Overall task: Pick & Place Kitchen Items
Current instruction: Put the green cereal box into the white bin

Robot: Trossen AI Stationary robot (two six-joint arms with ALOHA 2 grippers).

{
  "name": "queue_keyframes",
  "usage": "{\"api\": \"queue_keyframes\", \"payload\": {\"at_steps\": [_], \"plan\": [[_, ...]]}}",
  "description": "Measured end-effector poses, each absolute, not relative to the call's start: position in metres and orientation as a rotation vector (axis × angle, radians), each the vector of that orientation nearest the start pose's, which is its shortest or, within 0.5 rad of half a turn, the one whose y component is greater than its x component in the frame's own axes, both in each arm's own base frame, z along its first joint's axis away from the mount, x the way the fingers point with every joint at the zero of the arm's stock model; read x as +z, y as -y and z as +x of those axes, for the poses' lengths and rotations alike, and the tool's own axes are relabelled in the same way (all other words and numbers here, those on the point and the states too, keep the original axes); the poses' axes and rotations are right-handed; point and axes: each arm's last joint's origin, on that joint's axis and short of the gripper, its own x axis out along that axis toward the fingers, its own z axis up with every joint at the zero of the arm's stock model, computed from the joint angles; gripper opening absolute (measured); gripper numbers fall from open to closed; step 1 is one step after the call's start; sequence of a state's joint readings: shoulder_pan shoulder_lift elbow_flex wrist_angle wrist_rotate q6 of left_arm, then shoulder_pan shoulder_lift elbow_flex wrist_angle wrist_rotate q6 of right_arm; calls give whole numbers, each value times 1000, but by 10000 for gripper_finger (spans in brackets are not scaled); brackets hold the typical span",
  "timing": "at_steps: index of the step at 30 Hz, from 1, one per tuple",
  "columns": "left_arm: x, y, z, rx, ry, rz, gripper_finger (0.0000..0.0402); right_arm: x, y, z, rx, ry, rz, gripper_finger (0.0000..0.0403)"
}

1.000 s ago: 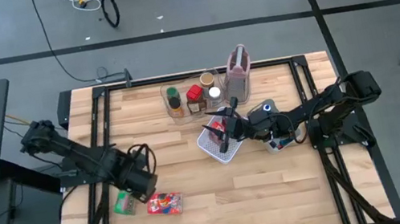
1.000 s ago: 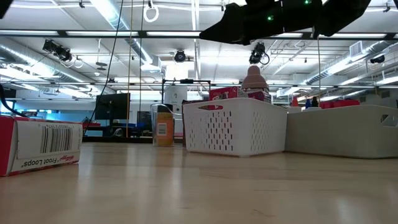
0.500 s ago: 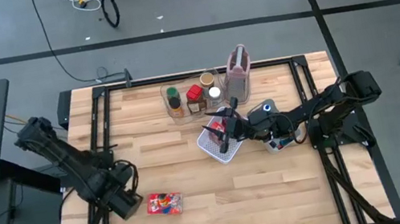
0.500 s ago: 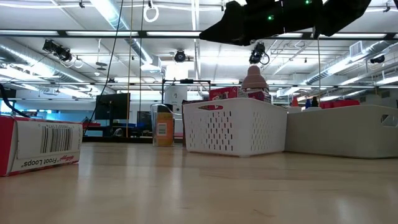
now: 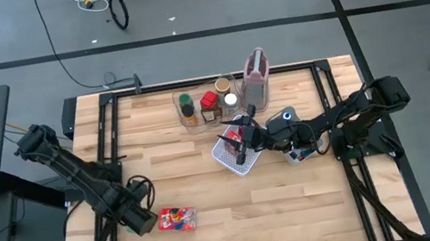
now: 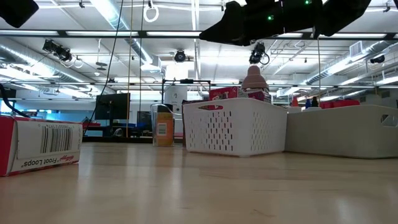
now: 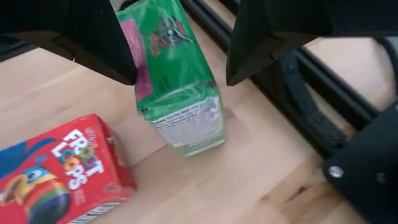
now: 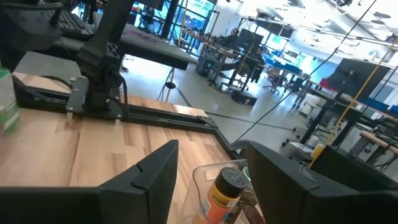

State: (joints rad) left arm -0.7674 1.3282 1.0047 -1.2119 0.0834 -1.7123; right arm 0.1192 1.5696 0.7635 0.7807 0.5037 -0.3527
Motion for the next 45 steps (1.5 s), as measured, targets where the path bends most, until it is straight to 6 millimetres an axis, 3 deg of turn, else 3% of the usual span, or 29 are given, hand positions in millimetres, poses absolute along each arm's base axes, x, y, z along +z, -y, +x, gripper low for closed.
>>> {"api": "queue_keyframes", "payload": {"at_steps": [7, 14, 18, 23, 32, 39, 45], "plan": [[232, 154, 156, 599, -1494, -825, 252, 230, -25, 325, -376, -92, -356, 201], [216, 150, 150, 687, -1538, -860, 186, 229, -25, 325, -375, -97, -356, 201], [205, 156, 159, 618, -1407, -960, 165, 229, -25, 325, -375, -97, -354, 201], [193, 161, 170, 528, -1308, -974, 175, 229, -25, 325, -375, -97, -354, 201], [168, 164, 175, 570, -1424, -793, 223, 229, -27, 326, -302, -84, -354, 201], [156, 165, 175, 603, -1513, -747, 201, 229, -27, 326, -299, -84, -355, 201], [166, 164, 185, 631, -1496, -781, 177, 229, -27, 326, -299, -83, -355, 201]]}}
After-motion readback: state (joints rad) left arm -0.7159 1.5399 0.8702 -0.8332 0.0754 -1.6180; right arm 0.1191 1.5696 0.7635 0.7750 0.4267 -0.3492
